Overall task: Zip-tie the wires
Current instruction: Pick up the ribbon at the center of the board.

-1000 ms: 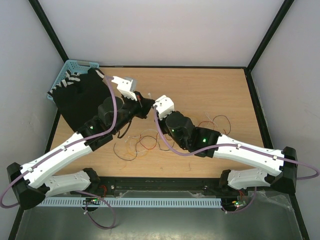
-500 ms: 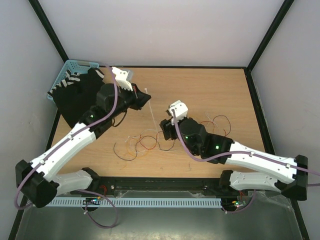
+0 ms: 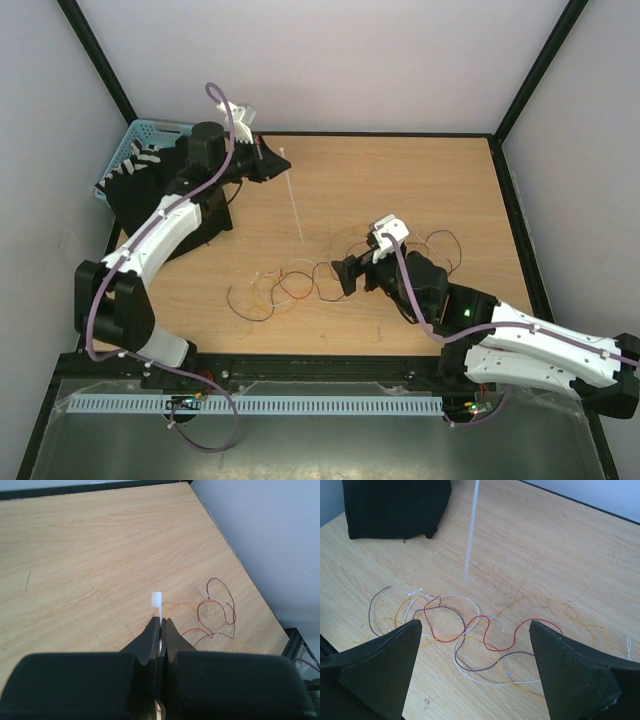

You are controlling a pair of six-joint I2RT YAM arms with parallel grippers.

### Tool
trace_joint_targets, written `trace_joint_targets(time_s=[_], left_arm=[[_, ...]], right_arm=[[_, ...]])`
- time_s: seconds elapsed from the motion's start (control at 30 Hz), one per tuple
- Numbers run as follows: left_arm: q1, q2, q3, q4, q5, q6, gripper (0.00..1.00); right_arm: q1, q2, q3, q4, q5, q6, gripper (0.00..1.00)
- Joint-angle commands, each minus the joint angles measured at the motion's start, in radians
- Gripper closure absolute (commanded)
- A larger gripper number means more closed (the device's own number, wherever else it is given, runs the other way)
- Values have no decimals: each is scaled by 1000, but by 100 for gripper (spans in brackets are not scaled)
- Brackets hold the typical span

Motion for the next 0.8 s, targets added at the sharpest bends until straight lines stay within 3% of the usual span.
trace_joint_targets(time_s=[0.0,0.3,0.63,0.77], left_arm=[[23,74,86,96,127,28,100],[87,253,107,342,298,59,100],[112,459,142,550,322,-20,100],[99,530,102,717,307,-101,100]], right_arm=[[6,-74,-40,43,-3,-8,1],[7,-226,-115,15,34,12,1],[6,-303,-184,6,52,-6,1],[7,-298,-187,5,62,-34,1]])
